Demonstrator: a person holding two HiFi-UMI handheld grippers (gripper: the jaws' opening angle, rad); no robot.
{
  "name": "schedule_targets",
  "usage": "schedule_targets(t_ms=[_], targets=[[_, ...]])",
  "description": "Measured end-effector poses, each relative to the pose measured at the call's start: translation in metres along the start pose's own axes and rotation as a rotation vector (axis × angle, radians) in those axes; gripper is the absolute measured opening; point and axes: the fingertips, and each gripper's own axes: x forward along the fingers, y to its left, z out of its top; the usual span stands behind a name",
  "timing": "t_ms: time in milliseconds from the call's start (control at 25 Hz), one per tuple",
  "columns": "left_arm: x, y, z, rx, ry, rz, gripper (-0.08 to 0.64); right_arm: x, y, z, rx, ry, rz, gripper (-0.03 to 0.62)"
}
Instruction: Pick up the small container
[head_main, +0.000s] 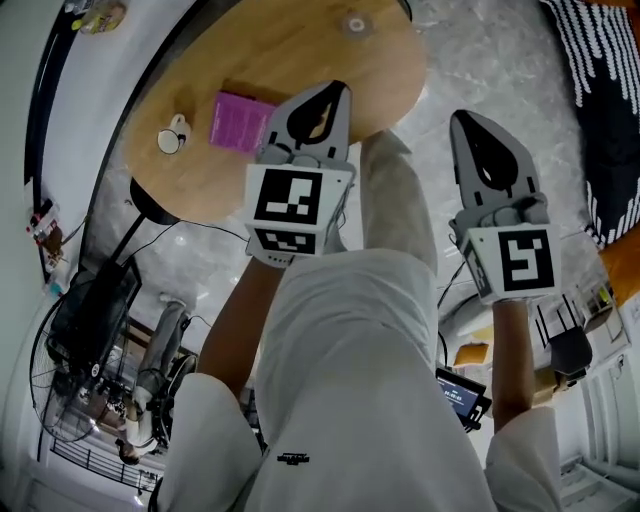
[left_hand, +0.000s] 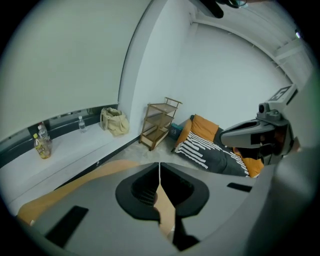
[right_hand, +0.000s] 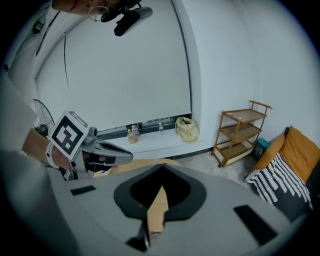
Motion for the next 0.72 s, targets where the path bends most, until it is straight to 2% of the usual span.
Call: schedule_targets(t_ms=[200,520,720], targets=[[0.024,0.004,-0.011,-0.009,0.023,-0.007,0.015,0.024,-0.015,-0.008,0.004,0.003,0.019,0.006],[0.061,0.013,-0.029,0.000,0.032,0.029,0.015,0.051,-0.022,-0.021,0.014,-0.001,0.069,0.006],[0.083,0.011,-0.038,0.003,0.031,0.000,0.019,0.064,-0.028,-0.031,0.038,0.005,0.081,0.006]])
